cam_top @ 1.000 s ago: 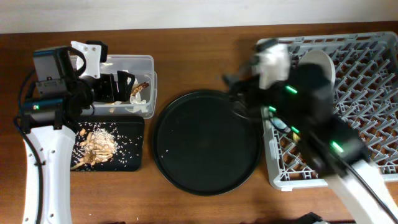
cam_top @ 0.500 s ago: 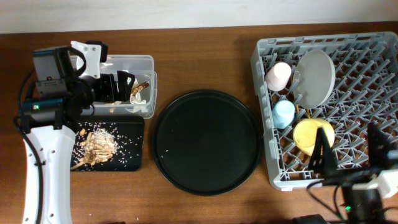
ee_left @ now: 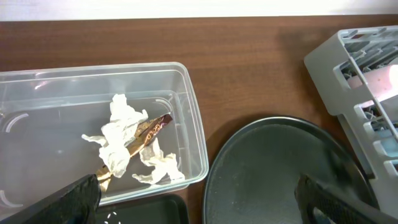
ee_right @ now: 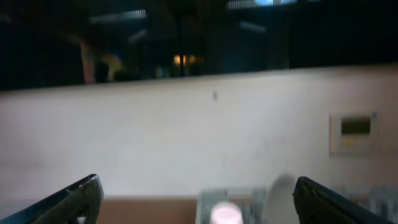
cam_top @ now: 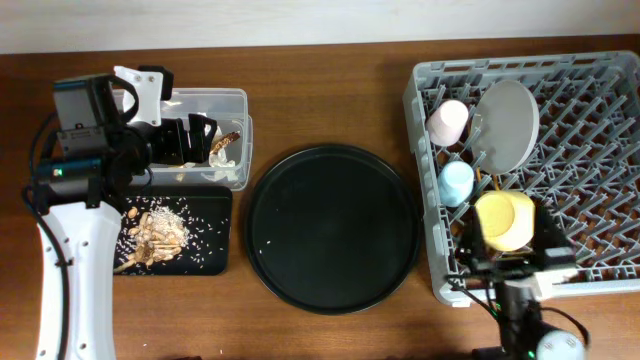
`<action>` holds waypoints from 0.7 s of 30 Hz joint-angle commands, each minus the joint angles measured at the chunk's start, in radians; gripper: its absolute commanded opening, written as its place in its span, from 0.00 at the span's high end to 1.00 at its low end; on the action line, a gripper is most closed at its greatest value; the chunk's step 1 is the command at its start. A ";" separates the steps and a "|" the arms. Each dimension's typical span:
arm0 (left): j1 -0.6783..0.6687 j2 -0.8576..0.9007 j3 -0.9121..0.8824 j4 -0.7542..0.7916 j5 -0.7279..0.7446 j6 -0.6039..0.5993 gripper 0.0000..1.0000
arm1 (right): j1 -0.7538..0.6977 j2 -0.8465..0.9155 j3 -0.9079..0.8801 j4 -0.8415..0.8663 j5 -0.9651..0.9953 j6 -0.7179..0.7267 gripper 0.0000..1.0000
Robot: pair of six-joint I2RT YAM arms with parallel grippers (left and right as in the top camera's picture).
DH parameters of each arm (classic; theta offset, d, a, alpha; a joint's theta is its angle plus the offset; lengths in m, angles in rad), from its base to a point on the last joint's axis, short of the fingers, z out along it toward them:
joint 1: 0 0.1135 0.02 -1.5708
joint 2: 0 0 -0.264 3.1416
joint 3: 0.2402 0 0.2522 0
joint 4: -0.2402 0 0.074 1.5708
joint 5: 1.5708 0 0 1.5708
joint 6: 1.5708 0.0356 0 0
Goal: Sort waste into correct bins and load items into the dishwasher rack
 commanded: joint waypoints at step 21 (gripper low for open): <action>0.005 -0.006 0.014 0.001 0.000 0.012 0.01 | -0.008 -0.006 -0.140 -0.254 -0.021 0.037 0.02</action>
